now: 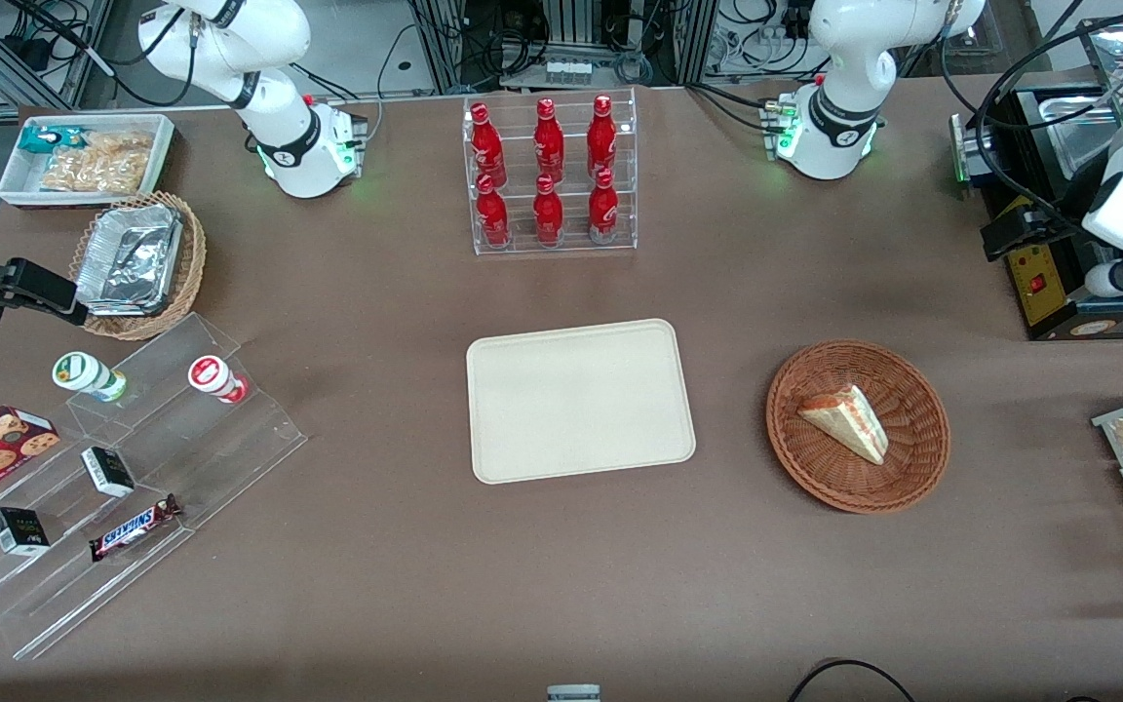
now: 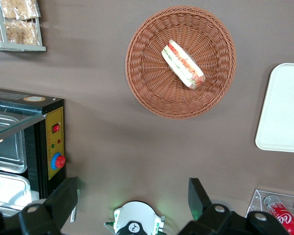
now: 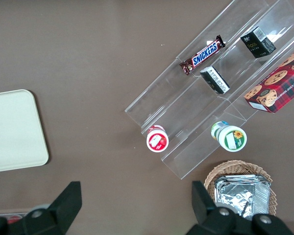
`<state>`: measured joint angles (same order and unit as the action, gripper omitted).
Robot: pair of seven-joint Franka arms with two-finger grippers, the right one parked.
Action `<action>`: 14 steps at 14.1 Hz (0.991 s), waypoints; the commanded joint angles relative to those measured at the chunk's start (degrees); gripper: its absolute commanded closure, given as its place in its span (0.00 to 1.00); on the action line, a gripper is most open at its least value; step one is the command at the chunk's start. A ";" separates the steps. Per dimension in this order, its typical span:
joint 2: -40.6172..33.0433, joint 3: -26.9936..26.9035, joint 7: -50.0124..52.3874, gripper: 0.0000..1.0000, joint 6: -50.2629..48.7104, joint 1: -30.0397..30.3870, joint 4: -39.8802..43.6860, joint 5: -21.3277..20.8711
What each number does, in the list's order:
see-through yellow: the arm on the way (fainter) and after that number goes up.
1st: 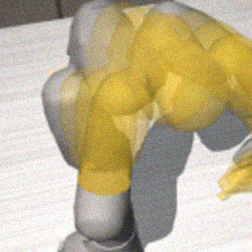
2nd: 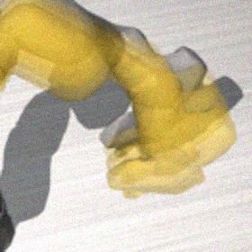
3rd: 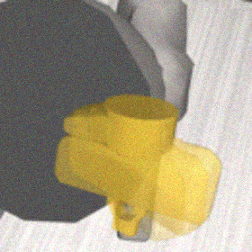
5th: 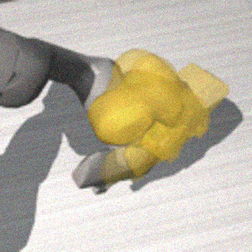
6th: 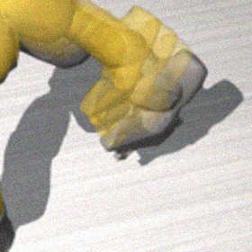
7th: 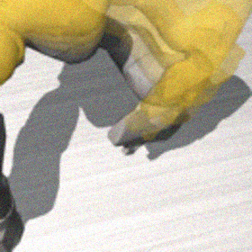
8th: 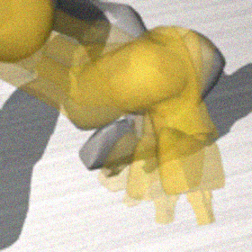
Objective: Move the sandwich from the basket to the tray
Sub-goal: 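Move the left gripper over the wicker basket toward the wrapped sandwich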
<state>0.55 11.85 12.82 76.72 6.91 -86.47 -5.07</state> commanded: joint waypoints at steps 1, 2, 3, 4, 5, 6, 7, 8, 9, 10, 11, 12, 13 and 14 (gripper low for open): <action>-0.46 0.19 -0.60 0.00 0.53 0.21 -0.37 0.42; -0.38 0.19 -0.60 0.00 0.53 0.21 -0.45 0.50; -0.38 0.19 -0.60 0.00 0.62 0.21 -1.24 0.42; -0.29 0.10 -0.52 0.00 1.67 0.21 -2.90 0.16; -0.29 0.01 -0.43 0.00 3.50 0.21 -5.09 -0.02; -0.11 -0.25 0.44 0.00 6.92 0.38 -8.42 -0.11; 0.06 -0.51 2.37 0.00 10.34 0.56 -11.50 0.24; 0.24 -1.56 4.12 0.00 13.94 0.56 -15.01 0.33; 0.67 -1.66 5.27 0.00 18.77 0.56 -18.61 0.42; 1.11 -1.74 7.11 0.00 23.17 0.47 -21.87 0.42; 2.16 -1.75 10.79 0.00 28.60 0.47 -24.77 0.50; 4.26 -1.75 14.48 0.00 32.49 0.12 -26.45 0.42; 6.28 -1.66 17.30 0.00 35.92 -0.05 -27.60 0.50; 7.96 -1.66 20.02 0.00 37.69 -0.23 -27.96 0.50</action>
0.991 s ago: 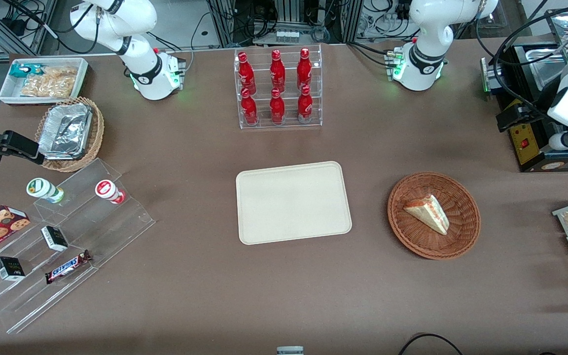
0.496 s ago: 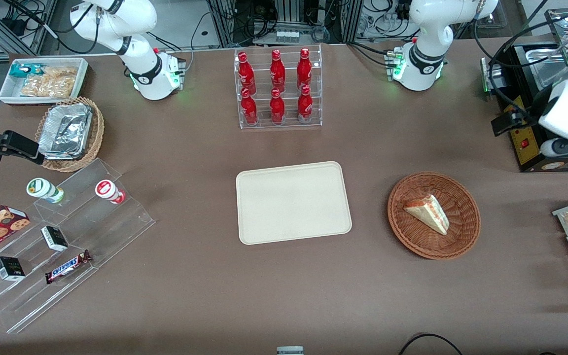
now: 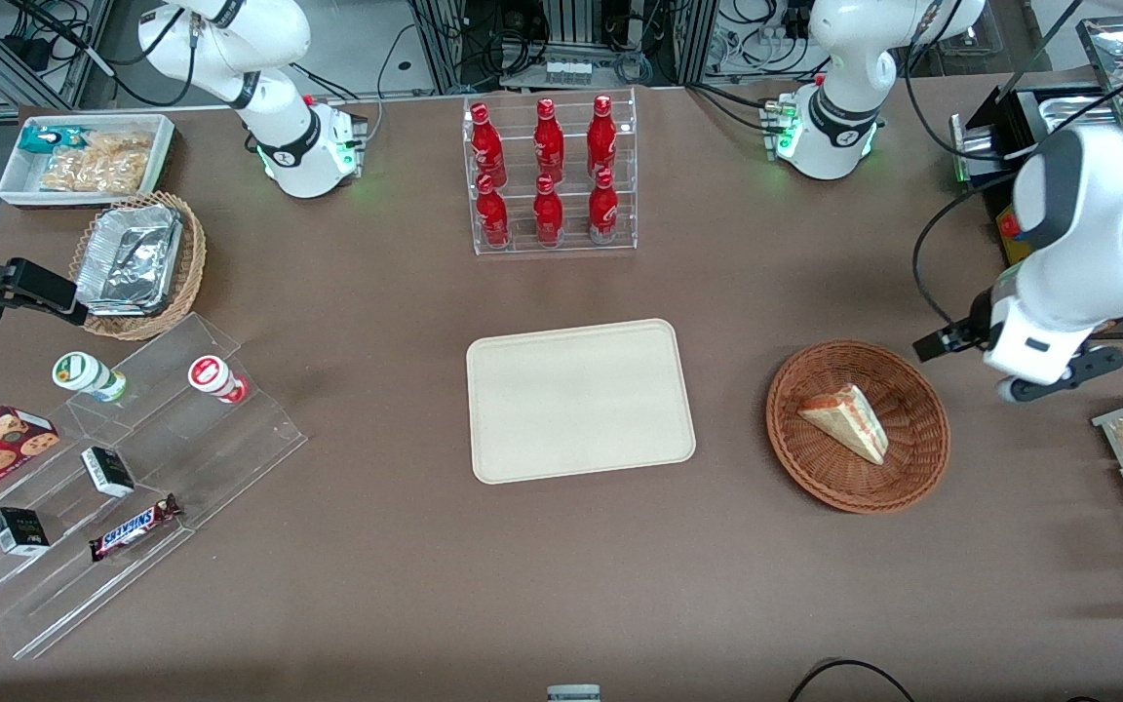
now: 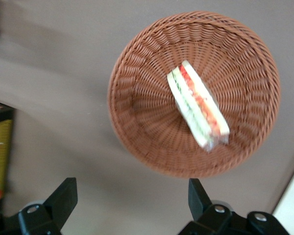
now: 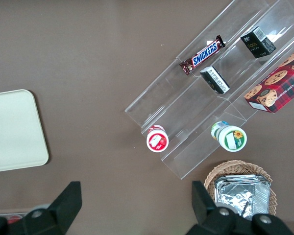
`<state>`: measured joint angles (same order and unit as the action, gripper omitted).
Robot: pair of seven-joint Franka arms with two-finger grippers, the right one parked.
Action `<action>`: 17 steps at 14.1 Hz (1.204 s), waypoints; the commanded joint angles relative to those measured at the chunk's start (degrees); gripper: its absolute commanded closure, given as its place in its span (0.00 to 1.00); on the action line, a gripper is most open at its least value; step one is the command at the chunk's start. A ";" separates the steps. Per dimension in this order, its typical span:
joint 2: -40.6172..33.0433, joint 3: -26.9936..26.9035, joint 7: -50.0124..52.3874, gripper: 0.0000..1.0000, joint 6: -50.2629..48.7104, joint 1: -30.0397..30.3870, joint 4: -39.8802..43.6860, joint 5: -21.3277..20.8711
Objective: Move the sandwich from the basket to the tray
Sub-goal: 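Move the left gripper over the wicker basket toward the wrapped sandwich, then lower the open left gripper around the sandwich and close on it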
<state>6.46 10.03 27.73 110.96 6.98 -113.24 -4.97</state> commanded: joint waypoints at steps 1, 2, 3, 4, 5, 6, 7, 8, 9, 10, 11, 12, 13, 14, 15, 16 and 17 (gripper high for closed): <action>3.54 0.17 8.10 0.00 4.86 -0.39 -1.20 0.40; 4.86 0.17 11.78 0.00 6.79 -0.39 -1.11 0.40; 6.09 0.17 15.39 0.00 9.07 -0.74 -1.02 0.48; 7.24 0.17 19.34 0.00 11.62 -1.18 -0.59 0.48; 8.12 0.17 22.34 0.00 14.08 -1.44 -0.41 0.83; 8.82 0.17 24.28 0.00 16.19 -1.45 -0.23 2.05; 9.70 0.17 24.91 0.00 17.43 -1.45 0.55 3.98; 10.49 0.17 24.91 0.00 17.70 -1.62 0.82 5.74; 11.11 0.17 24.92 0.00 17.97 -2.93 0.91 6.63; 11.81 0.25 25.09 0.00 18.67 -3.90 0.91 6.64; 12.43 0.26 25.26 0.00 19.89 -4.08 0.74 6.72; 12.96 0.17 25.88 0.00 20.25 -4.08 0.48 6.81; 13.66 0.25 27.10 0.00 20.34 -4.08 0.47 6.72; 13.75 0.26 27.29 0.00 20.26 -4.08 0.47 6.81; 13.93 0.26 27.29 0.00 20.34 -4.08 0.39 6.72; 14.54 0.26 27.29 0.00 20.34 -4.08 0.21 6.72; 15.07 0.26 27.29 0.00 20.61 -4.08 0.21 6.64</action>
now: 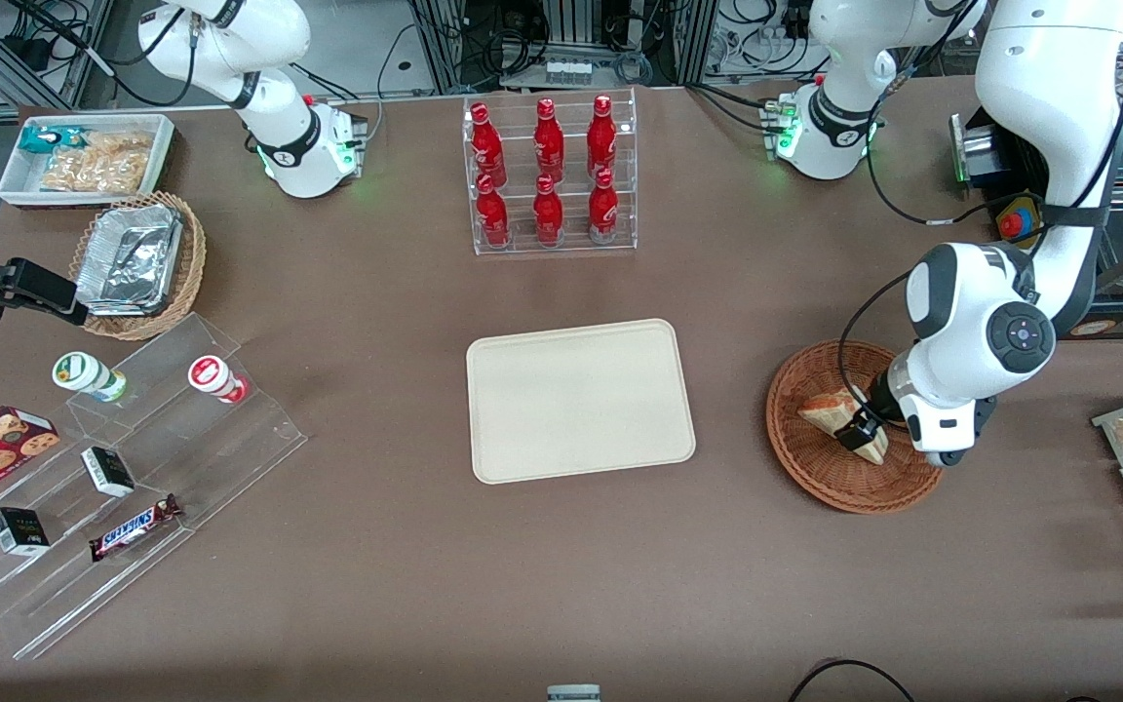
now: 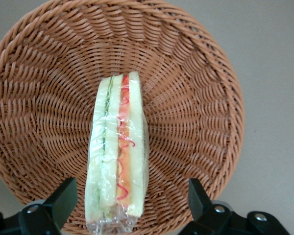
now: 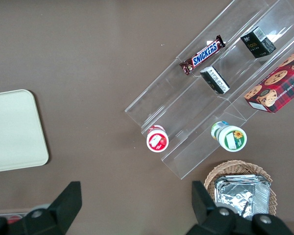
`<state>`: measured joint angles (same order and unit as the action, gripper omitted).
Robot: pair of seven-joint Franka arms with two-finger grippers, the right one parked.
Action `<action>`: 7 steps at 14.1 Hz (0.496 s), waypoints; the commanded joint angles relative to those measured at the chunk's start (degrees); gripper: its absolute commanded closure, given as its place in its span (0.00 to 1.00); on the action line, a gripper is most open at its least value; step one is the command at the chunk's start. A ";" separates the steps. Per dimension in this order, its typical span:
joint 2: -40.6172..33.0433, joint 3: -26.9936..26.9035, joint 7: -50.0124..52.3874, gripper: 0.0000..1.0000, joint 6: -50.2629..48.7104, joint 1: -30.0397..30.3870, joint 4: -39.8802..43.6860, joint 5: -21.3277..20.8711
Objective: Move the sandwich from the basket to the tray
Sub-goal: 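Lower the open left gripper around the sandwich and close on it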
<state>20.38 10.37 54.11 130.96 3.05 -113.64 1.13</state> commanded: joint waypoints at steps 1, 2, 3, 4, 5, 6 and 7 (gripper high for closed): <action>1.50 -0.18 0.91 0.00 1.57 -0.15 0.27 0.54; 2.02 -0.18 0.91 0.00 2.02 -0.15 -0.17 0.54; 2.29 -0.18 0.99 0.01 2.20 -0.15 -0.26 0.54; 2.47 -0.09 1.00 0.03 2.20 -0.15 -0.44 0.54; 2.64 -0.18 1.00 0.09 2.20 -0.23 -0.44 0.63; 2.82 -0.09 1.00 0.18 2.20 -0.23 -0.26 0.63; 2.91 -0.09 1.00 0.32 2.20 -0.23 -0.26 0.63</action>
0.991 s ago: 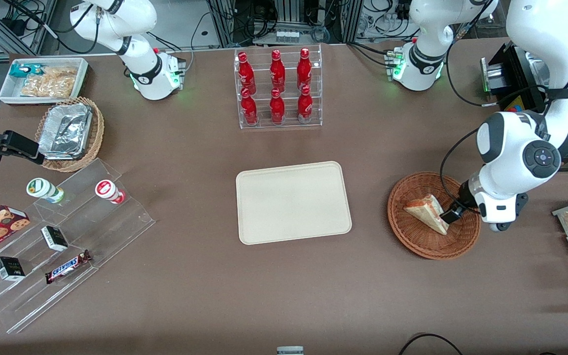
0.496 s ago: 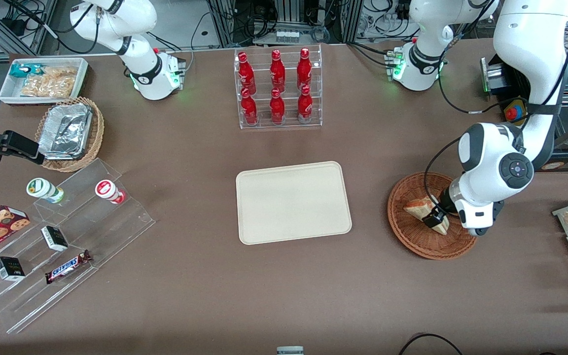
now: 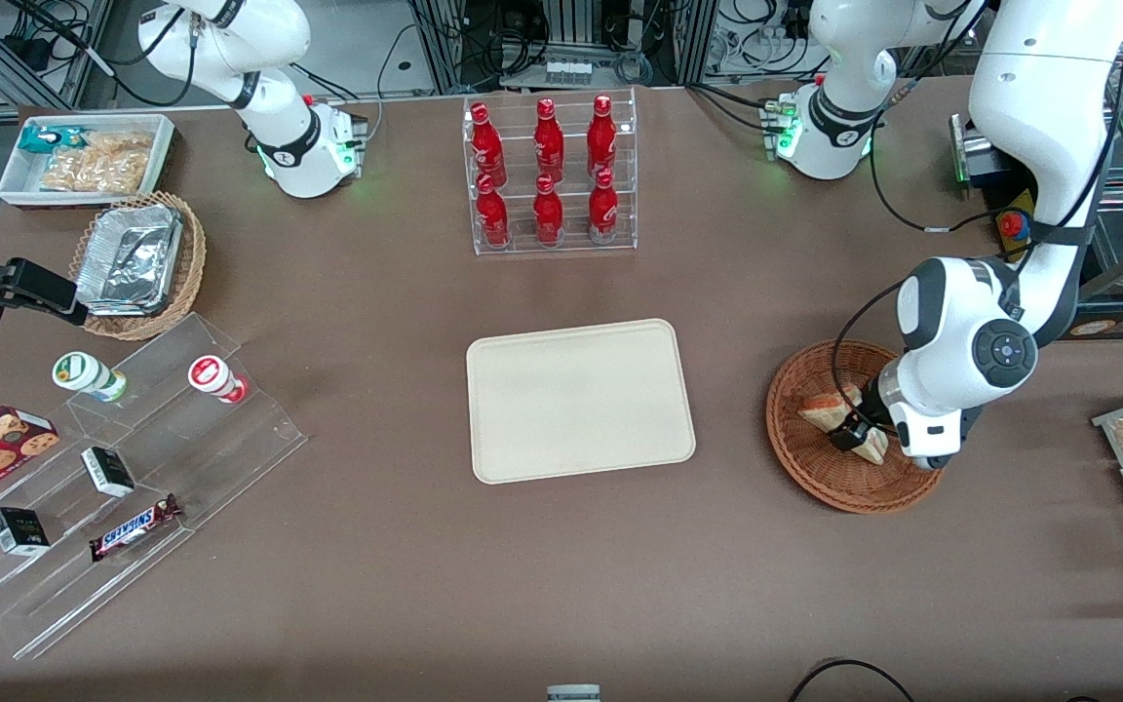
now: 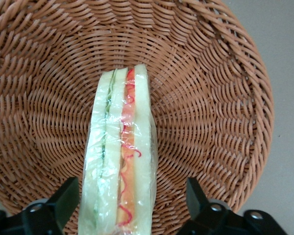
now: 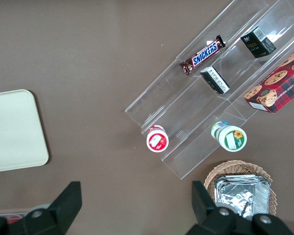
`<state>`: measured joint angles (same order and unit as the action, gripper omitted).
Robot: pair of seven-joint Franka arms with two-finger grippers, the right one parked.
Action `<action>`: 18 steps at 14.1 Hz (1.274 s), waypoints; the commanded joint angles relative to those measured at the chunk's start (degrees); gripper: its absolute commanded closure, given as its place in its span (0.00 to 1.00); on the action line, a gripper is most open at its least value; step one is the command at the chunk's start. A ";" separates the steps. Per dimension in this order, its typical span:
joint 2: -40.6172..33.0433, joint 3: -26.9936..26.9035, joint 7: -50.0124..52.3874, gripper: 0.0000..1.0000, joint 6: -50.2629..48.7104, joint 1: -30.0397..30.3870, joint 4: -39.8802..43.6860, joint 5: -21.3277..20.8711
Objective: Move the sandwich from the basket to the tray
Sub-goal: 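Lower the open left gripper around the sandwich and close on it, then lift the sandwich out of the basket and carry it over the tray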
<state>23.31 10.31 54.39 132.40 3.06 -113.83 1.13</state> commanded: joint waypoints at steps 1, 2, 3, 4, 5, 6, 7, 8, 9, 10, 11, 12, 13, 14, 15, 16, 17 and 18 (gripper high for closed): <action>-0.02 -0.03 0.72 0.50 0.76 -0.34 0.01 0.63; -0.02 -0.03 0.72 0.67 0.76 -0.34 0.01 0.63; -0.10 -0.03 0.55 0.85 0.67 -0.34 0.19 0.63; -0.19 -0.03 -0.07 0.89 0.67 -0.34 0.28 0.54; -0.36 -0.11 -0.25 0.89 0.67 -0.34 0.54 0.36; -0.45 -0.11 -1.03 0.89 0.50 -0.34 1.32 0.10; -0.72 -0.11 -2.78 0.90 0.32 -0.34 1.77 -0.16; -1.59 -0.03 -5.75 0.90 0.06 -0.34 2.29 -0.08; -2.21 -0.03 -8.66 0.90 -0.64 -0.34 2.73 -0.08; -2.65 0.06 -12.25 0.89 -1.00 -0.34 3.17 -0.08; -3.17 0.50 -15.51 0.88 -1.26 -0.51 3.35 -0.08; -3.61 1.81 -18.67 0.88 -2.31 -0.86 3.61 0.01; -3.71 3.30 -21.58 0.88 -4.14 -1.30 4.66 0.01; -3.62 4.62 -23.26 0.88 -5.64 -2.00 5.71 0.01; -3.18 5.94 -24.14 0.88 -6.35 -2.70 6.94 0.27; -2.83 7.60 -24.07 0.88 -6.45 -3.14 7.83 0.45; -2.48 9.53 -23.89 0.87 -6.45 -3.32 8.01 0.54; -2.21 10.86 -23.63 0.87 -6.19 -3.85 8.01 0.54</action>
<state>20.43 19.15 31.99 127.25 -0.20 -107.06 1.11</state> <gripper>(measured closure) 0.859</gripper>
